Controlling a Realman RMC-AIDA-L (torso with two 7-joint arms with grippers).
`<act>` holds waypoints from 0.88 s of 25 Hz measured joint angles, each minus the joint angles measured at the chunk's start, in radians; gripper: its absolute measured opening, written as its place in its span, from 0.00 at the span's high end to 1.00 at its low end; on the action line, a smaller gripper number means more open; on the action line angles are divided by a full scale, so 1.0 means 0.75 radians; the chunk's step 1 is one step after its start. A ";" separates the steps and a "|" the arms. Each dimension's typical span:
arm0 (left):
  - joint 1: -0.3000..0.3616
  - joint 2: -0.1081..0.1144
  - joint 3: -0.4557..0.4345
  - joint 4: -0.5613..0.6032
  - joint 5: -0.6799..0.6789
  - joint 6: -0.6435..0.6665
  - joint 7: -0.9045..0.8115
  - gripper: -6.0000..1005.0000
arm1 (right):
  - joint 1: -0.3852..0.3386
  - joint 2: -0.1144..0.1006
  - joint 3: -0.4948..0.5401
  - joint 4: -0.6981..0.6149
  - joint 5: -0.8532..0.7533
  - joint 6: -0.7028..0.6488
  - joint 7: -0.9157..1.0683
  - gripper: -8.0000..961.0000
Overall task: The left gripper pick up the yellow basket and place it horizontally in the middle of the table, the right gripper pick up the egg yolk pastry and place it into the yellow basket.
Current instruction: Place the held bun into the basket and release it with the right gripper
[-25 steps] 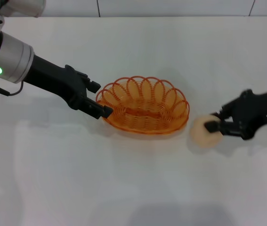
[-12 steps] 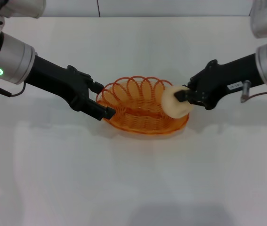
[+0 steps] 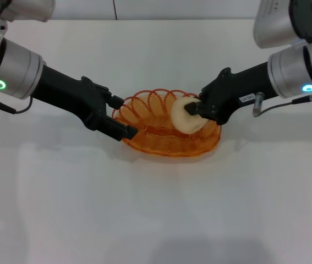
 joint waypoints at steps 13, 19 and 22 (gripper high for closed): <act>0.003 0.003 0.000 0.001 -0.023 -0.003 0.000 0.13 | 0.016 0.000 -0.036 0.042 0.019 0.047 0.002 0.90; 0.015 0.003 0.000 0.002 -0.023 -0.006 0.000 0.13 | 0.017 -0.002 -0.053 0.027 0.039 0.035 -0.002 0.79; 0.021 0.005 0.000 0.003 -0.024 -0.007 0.000 0.13 | -0.006 -0.007 -0.051 -0.017 0.067 0.028 -0.004 0.74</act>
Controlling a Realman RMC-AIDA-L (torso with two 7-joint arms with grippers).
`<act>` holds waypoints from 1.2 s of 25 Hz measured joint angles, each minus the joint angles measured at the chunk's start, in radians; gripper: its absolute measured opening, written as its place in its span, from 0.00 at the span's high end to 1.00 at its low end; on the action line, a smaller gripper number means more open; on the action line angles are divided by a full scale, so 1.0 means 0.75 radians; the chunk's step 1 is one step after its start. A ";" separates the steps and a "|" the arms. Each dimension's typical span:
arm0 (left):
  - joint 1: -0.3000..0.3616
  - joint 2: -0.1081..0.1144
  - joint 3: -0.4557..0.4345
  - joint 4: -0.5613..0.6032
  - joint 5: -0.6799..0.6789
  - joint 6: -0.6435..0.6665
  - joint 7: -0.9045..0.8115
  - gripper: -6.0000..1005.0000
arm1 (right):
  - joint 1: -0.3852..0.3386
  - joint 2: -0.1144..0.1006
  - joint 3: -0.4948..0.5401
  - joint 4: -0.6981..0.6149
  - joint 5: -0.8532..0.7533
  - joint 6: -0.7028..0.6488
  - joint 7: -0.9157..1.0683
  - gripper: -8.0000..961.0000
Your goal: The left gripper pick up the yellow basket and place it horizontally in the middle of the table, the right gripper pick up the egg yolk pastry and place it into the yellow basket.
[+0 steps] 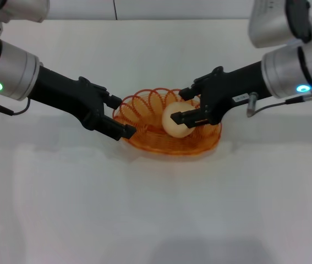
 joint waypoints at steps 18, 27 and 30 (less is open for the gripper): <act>0.121 0.008 0.000 0.099 -0.119 0.070 0.087 0.13 | -0.497 -0.014 0.215 -0.293 0.274 -0.256 -0.230 0.23; 0.184 -0.004 0.003 0.134 -0.165 0.092 0.174 0.13 | -0.560 -0.018 0.221 -0.269 0.287 -0.252 -0.301 0.23; 0.190 -0.005 0.005 0.134 -0.168 0.096 0.189 0.13 | -0.559 -0.017 0.221 -0.268 0.287 -0.257 -0.307 0.23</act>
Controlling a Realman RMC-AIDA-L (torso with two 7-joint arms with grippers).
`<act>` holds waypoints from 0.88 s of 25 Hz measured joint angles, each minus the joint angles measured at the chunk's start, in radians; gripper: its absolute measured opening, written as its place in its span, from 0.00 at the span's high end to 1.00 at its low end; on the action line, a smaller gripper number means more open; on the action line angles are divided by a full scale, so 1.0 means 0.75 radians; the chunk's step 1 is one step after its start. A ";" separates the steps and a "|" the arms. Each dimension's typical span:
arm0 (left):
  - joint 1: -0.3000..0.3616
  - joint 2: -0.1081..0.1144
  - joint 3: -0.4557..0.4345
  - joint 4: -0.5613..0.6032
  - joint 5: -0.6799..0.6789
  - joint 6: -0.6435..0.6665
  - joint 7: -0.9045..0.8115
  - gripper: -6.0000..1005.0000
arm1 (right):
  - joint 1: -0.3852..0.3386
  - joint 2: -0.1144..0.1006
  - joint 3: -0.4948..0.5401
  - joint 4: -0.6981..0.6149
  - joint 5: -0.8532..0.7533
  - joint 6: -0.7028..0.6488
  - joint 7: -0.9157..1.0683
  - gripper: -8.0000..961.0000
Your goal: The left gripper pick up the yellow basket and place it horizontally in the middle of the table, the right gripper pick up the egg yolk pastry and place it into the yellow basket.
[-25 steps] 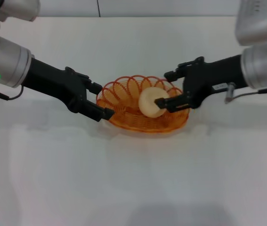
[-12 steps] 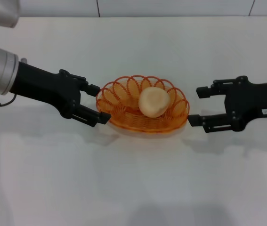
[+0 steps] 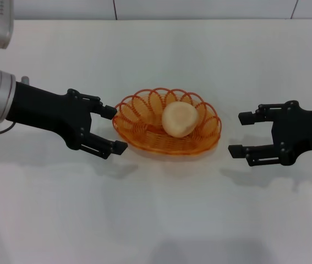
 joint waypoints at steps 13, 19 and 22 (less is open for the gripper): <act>0.011 -0.004 -0.004 0.000 -0.018 0.016 0.075 0.13 | 0.010 0.000 -0.017 -0.011 0.000 -0.032 -0.030 0.23; 0.032 0.002 -0.005 0.000 -0.025 0.017 0.089 0.13 | 0.010 0.000 -0.031 -0.012 0.002 -0.044 -0.060 0.23; 0.050 0.008 -0.006 0.000 -0.034 0.030 0.102 0.13 | 0.013 0.000 -0.036 -0.007 0.002 -0.043 -0.077 0.23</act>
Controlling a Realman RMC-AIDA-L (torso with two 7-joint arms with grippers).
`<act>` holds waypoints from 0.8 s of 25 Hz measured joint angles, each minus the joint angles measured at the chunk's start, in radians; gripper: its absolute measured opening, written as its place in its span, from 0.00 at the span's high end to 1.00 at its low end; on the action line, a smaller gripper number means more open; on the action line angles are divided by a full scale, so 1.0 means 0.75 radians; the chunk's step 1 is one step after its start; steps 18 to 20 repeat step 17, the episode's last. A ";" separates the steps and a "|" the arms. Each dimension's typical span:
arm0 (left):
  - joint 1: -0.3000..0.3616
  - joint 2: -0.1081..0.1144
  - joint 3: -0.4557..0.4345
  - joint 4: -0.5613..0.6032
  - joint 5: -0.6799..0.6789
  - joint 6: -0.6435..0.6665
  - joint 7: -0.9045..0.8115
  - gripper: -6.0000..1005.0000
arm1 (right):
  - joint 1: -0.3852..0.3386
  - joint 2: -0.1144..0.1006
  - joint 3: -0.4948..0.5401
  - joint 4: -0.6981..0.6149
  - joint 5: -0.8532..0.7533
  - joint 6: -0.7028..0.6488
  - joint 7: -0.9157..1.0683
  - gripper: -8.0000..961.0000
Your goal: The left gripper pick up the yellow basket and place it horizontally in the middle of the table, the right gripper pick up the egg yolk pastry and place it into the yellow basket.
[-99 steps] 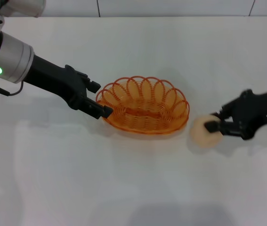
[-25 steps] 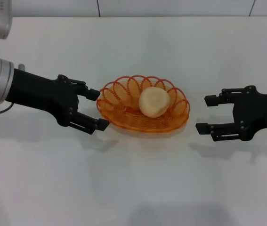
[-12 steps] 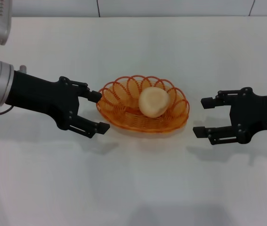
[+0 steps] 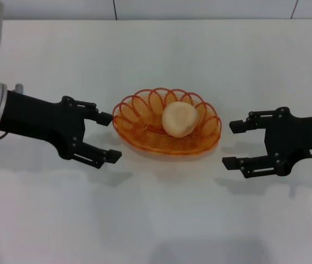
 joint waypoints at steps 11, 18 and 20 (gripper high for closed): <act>0.013 0.005 -0.034 0.002 -0.019 0.056 0.036 0.13 | 0.005 0.000 -0.001 0.006 -0.007 0.010 -0.005 0.24; 0.011 0.001 -0.032 0.002 -0.020 0.070 0.056 0.13 | 0.009 0.000 -0.001 0.008 -0.012 0.010 -0.003 0.24; 0.011 0.001 -0.032 0.002 -0.020 0.070 0.056 0.13 | 0.009 0.000 -0.001 0.008 -0.012 0.010 -0.003 0.24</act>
